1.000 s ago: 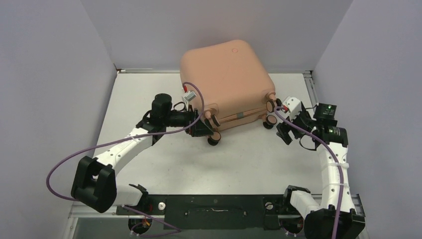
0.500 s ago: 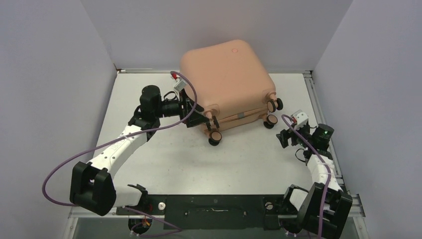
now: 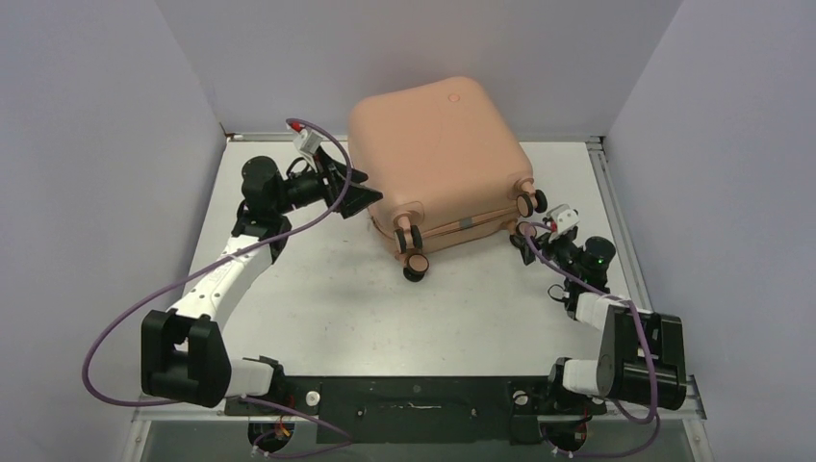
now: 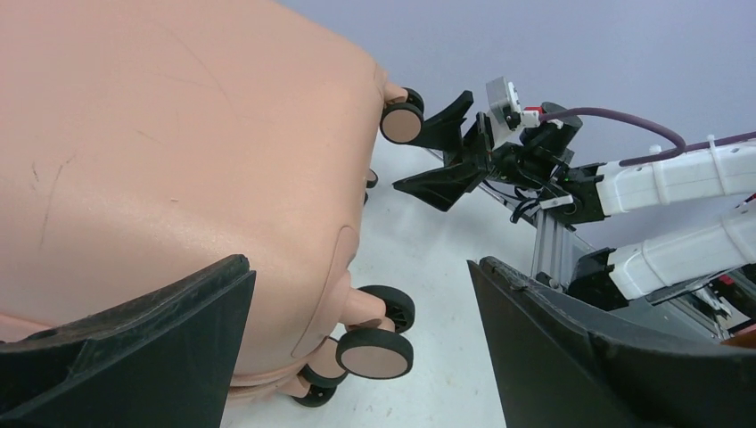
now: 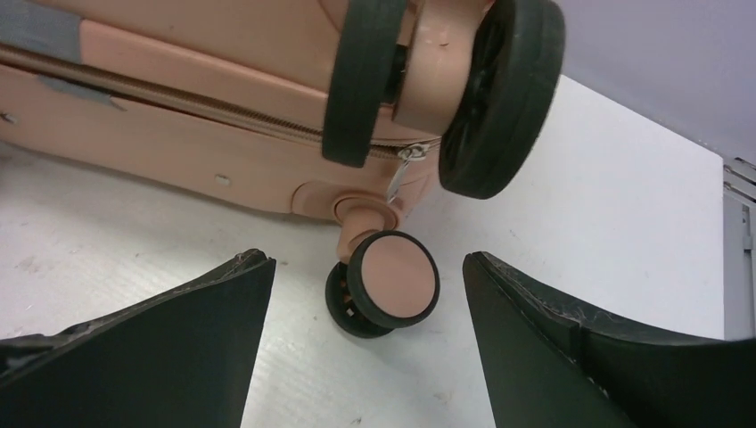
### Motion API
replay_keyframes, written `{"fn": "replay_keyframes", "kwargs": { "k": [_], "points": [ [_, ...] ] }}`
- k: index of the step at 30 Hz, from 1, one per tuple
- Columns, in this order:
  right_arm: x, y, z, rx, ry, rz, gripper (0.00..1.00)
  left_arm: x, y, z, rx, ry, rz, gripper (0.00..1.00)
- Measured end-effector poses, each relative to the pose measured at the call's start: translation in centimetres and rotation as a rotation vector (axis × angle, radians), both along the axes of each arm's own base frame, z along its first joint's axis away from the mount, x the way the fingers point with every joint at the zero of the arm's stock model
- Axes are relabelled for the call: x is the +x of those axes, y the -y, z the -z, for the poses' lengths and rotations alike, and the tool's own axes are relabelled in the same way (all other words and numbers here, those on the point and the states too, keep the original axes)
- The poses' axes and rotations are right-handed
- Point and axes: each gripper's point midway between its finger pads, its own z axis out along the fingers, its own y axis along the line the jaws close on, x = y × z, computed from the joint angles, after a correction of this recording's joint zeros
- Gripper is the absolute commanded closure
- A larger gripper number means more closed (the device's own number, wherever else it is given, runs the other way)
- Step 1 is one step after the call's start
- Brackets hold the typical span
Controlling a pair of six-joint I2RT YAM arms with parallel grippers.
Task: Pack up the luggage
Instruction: Zip the luggage at the center of the board.
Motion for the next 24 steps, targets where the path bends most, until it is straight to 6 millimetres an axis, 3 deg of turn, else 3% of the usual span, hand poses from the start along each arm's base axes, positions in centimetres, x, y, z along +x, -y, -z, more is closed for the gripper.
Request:
{"fn": "replay_keyframes", "kwargs": {
  "k": [5,13,20,24],
  "points": [
    [1.4,0.5,0.4,0.041,0.013,0.053,0.22,0.6,-0.3,-0.1,-0.007,0.016,-0.013,0.04],
    [3.1,1.0,3.1,0.123,-0.039,0.099,0.24,1.3,-0.4,0.2,-0.011,0.027,-0.019,0.04],
    [5.0,1.2,2.2,0.179,0.01,0.103,0.27,2.0,-0.5,1.1,-0.007,0.0,-0.025,0.04],
    [5.4,1.1,2.4,0.213,0.02,0.103,0.37,2.2,-0.5,1.5,-0.007,-0.011,-0.026,0.04]
  ]
}}
